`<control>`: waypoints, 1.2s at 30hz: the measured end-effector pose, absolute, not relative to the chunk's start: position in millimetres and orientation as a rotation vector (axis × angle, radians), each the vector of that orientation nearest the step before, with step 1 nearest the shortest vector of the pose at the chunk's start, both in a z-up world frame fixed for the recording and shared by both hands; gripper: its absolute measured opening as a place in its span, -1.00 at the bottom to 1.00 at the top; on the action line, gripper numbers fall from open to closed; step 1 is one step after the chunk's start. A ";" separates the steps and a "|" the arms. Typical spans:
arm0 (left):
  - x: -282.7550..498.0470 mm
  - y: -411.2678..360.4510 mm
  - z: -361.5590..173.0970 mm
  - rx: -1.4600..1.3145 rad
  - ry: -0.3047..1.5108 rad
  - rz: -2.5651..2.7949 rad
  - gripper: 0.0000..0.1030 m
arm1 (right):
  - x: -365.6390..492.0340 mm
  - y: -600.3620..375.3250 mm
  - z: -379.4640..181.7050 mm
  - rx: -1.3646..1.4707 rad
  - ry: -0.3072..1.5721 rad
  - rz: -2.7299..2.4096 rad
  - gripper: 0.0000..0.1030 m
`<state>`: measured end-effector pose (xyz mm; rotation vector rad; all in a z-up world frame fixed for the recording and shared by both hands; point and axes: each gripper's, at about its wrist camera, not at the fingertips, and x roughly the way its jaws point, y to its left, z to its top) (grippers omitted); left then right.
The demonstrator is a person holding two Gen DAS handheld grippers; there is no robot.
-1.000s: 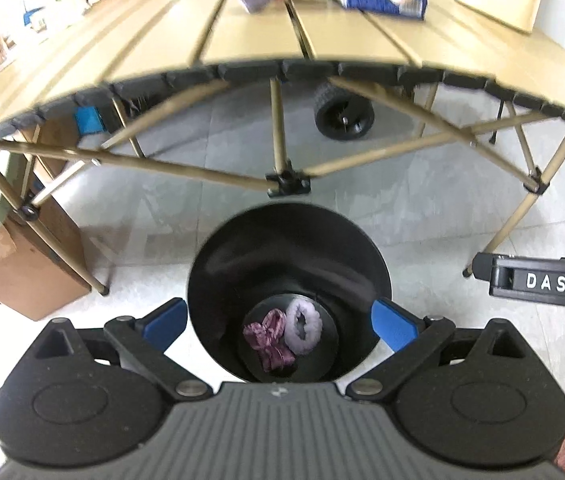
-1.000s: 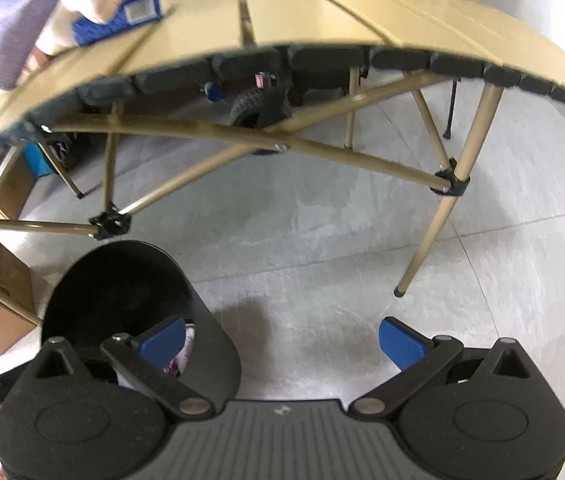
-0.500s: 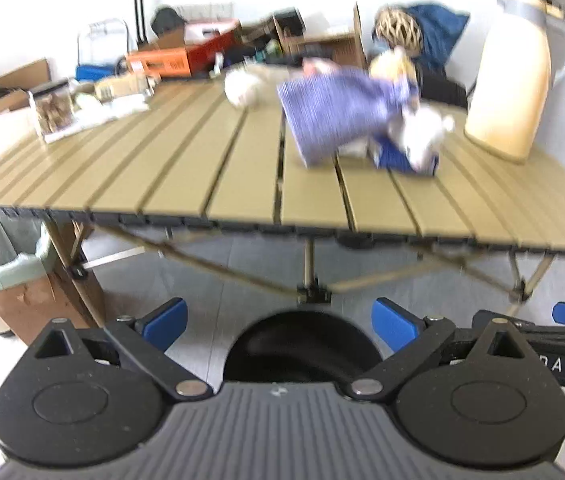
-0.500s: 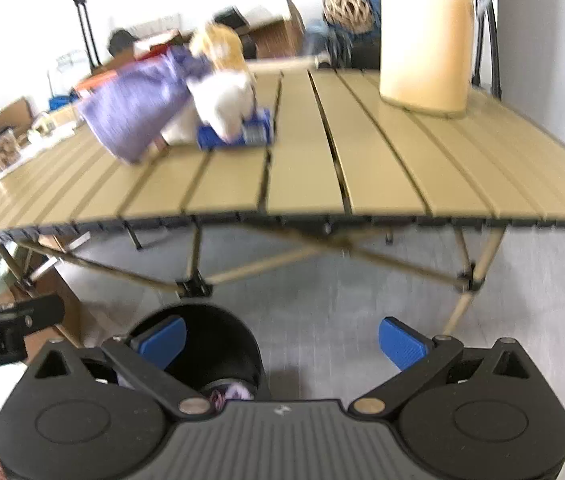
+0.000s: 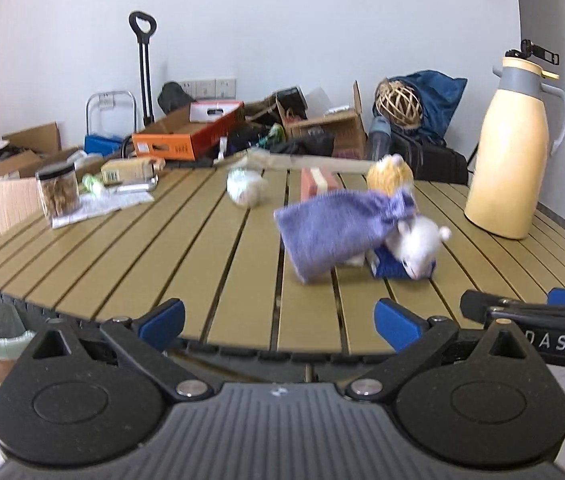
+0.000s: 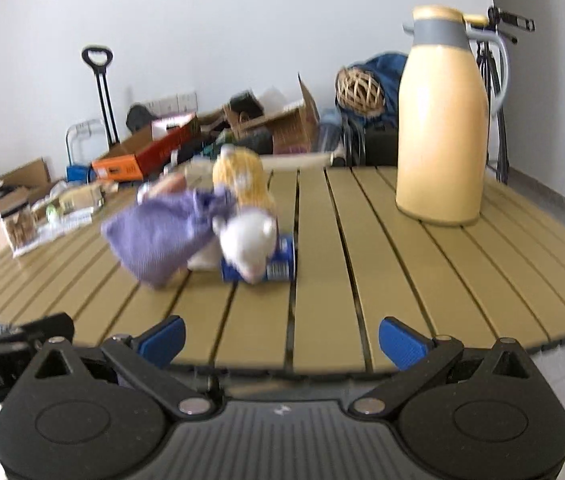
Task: Collect trash
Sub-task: 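Close the left tool on the purple drawstring pouch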
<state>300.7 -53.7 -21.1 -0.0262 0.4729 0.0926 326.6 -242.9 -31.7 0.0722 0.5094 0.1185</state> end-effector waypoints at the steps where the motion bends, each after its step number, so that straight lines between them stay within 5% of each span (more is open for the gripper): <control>1: 305.0 -54.5 -20.0 -0.025 0.461 0.094 1.00 | 331.0 -243.1 -30.0 0.067 0.493 0.116 1.00; 36: 429.1 -138.4 -81.5 0.486 0.309 0.113 1.00 | 380.5 -297.5 -66.0 0.209 0.365 -0.028 1.00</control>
